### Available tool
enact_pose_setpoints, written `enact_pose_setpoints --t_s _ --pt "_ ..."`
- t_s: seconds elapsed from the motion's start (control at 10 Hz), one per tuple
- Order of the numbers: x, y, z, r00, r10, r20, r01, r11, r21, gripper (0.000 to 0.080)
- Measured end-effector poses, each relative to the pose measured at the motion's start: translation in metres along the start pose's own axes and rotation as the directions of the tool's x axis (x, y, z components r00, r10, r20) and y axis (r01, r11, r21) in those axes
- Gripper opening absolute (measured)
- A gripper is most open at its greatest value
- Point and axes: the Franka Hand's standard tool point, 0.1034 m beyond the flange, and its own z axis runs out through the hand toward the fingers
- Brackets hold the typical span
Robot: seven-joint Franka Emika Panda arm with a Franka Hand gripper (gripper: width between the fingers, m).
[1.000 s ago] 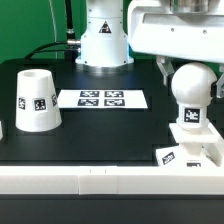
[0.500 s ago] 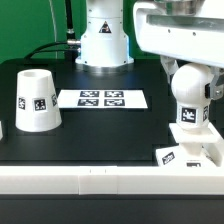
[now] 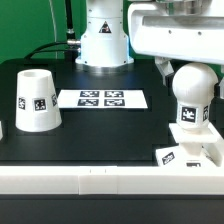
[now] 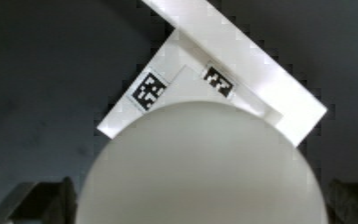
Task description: Assemble lamp
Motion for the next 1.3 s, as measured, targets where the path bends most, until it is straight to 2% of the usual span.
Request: enact_pose_setpoints --t_s 0.2,0.7,0.8,1.0,1.1,1.2,1.3 --pt "-0.0002 -0.0004 -0.0002 0.968 -0.253 -0.001 0.253 0.968 0.002 0.0698" --pt "0.0009 0.0004 -0.0007 0.821 -0.57 -0.002 0.57 0.821 0.002 0.0698" --pt "0.0003 0.0003 -0.0007 0.731 -0.682 -0.003 0.682 0.731 -0.023 0.0698" --pt "-0.0012 -0.0034 -0.0027 0.564 -0.826 -0.005 0.825 0.563 -0.055 0.0698" --pt "0.0001 -0.0047 -0.0018 0.453 -0.891 -0.011 0.889 0.453 -0.074 0.0698" --pt "-0.0003 -0.005 -0.0006 0.368 -0.93 -0.007 0.926 0.367 -0.085 0.0698" --pt "0.0006 -0.0041 -0.0004 0.344 -0.939 -0.004 0.935 0.343 -0.085 0.0698"
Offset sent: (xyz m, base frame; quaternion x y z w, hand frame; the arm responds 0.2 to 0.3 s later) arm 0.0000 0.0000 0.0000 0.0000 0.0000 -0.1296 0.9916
